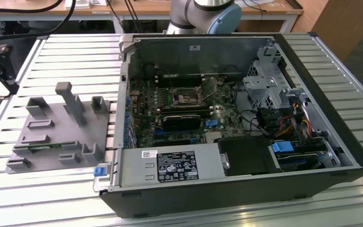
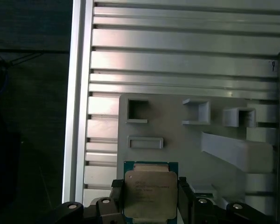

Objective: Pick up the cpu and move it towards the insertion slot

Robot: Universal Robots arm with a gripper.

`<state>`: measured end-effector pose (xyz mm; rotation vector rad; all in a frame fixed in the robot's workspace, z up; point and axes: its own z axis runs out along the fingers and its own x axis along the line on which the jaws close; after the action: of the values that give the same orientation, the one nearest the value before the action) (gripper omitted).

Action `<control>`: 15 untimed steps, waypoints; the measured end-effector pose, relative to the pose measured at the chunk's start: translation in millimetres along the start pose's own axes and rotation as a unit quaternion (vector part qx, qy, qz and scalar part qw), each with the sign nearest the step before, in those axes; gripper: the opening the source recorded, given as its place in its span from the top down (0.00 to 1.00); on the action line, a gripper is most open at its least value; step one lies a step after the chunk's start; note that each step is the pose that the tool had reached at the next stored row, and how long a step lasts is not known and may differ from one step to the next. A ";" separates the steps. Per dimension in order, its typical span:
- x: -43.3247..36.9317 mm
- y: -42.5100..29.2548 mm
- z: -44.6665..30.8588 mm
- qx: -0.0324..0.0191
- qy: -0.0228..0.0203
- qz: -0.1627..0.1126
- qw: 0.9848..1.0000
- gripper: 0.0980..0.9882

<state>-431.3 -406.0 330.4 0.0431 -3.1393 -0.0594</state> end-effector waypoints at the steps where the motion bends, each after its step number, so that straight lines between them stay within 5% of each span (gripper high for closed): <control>1: 0.0 0.1 -1.2 0.000 0.000 0.000 1.000 0.50; 15: 0.0 1.2 -22.4 0.000 0.000 0.000 1.000 0.50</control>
<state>-431.3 -405.7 352.8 0.0431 -3.1394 -0.0594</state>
